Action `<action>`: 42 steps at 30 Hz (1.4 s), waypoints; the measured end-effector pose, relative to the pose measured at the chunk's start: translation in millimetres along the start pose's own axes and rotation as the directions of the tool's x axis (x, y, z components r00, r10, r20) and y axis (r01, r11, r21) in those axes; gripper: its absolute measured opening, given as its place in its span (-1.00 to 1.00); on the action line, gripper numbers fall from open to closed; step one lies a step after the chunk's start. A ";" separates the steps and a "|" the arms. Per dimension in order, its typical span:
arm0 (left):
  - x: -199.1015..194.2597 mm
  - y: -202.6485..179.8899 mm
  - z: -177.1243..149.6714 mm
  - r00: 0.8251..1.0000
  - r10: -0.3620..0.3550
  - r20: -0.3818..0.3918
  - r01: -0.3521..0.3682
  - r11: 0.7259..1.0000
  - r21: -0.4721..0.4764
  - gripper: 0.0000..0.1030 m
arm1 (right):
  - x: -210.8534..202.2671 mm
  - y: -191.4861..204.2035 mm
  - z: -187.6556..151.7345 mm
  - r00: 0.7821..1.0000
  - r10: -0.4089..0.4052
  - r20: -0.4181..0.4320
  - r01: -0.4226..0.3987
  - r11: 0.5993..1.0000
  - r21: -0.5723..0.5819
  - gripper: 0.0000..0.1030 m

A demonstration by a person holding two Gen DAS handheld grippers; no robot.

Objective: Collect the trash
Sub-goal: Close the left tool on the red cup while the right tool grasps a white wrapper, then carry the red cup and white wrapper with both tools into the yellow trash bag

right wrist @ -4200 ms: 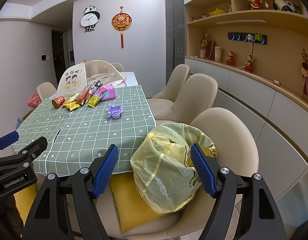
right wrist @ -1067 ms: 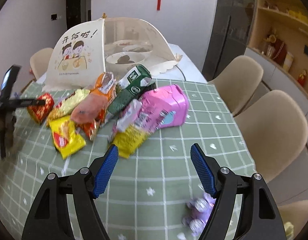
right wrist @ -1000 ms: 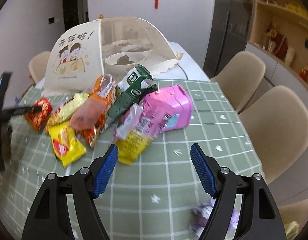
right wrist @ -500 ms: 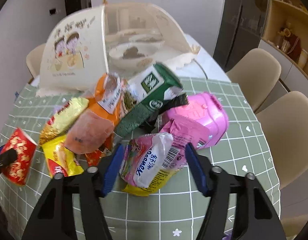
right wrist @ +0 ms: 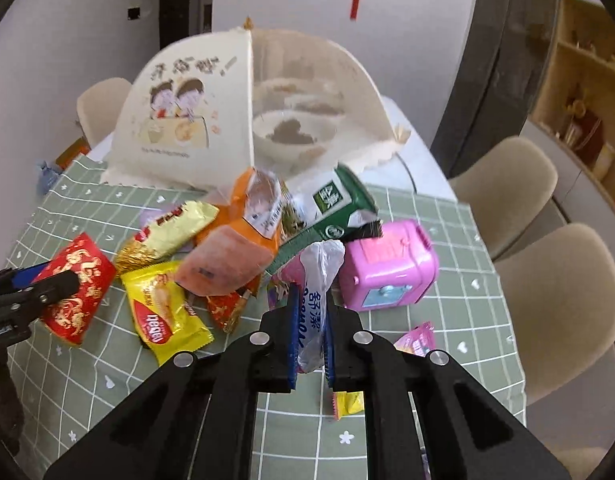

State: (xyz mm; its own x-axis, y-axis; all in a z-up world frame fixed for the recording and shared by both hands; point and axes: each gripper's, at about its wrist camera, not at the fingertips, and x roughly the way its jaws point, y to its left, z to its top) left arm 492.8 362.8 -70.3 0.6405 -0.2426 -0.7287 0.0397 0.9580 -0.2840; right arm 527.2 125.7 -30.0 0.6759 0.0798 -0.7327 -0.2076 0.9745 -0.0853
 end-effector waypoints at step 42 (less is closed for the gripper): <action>-91.4 -373.5 -149.9 0.942 -0.333 -0.048 0.330 0.887 0.322 0.10 | -301.8 -286.2 -239.4 0.947 -0.274 0.170 0.218 0.933 0.287 -0.78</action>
State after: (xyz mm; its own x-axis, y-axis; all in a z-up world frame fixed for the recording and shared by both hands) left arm 304.5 4.3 9.0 0.5533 -0.5546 -0.6216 0.4933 0.8194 -0.2919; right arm 213.3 -227.6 53.9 0.8166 -0.1556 -0.5558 0.1566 0.9866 -0.0461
